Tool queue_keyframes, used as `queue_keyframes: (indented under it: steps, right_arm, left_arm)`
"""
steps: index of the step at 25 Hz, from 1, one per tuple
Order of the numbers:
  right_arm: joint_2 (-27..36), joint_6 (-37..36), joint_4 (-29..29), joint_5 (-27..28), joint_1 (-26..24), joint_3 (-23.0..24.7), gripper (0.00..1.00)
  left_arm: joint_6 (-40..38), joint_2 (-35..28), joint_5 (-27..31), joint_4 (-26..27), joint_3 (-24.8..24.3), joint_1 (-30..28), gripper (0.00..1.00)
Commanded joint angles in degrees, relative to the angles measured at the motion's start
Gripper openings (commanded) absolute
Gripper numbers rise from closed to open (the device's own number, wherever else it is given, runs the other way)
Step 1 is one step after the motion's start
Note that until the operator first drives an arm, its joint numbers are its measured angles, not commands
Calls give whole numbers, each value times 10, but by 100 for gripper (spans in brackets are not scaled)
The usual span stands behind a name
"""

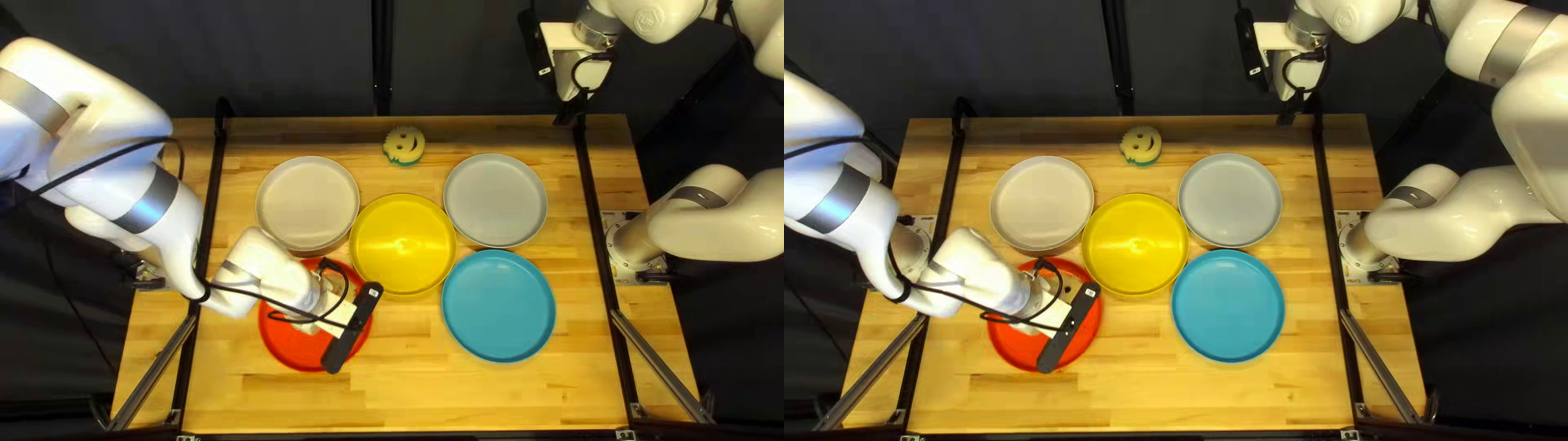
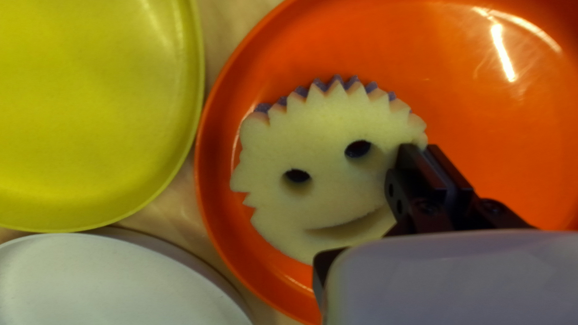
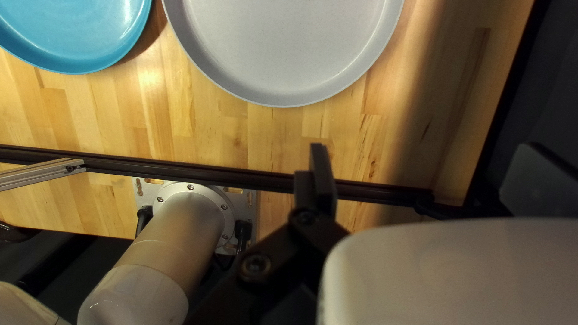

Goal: Pick up sponge and scrub the plate

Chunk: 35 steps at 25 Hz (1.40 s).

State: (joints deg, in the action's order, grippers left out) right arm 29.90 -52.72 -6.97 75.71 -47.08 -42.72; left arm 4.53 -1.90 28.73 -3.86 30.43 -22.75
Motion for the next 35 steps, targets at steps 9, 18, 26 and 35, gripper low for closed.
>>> queue_keyframes:
  steps: [9,18,26,35]
  right_arm:
    - [0,0,0,0,0,0,100]
    - [0,0,0,0,0,0,100]
    - [0,0,0,0,0,0,100]
    - [0,0,0,0,0,0,100]
  left_arm:
    - [-109,42,2,6,57,-119,0]
    - [-121,16,-8,8,25,-118,0]
    - [-30,-28,-26,44,-35,-46,0]
    - [19,-69,-26,78,-74,-15,0]
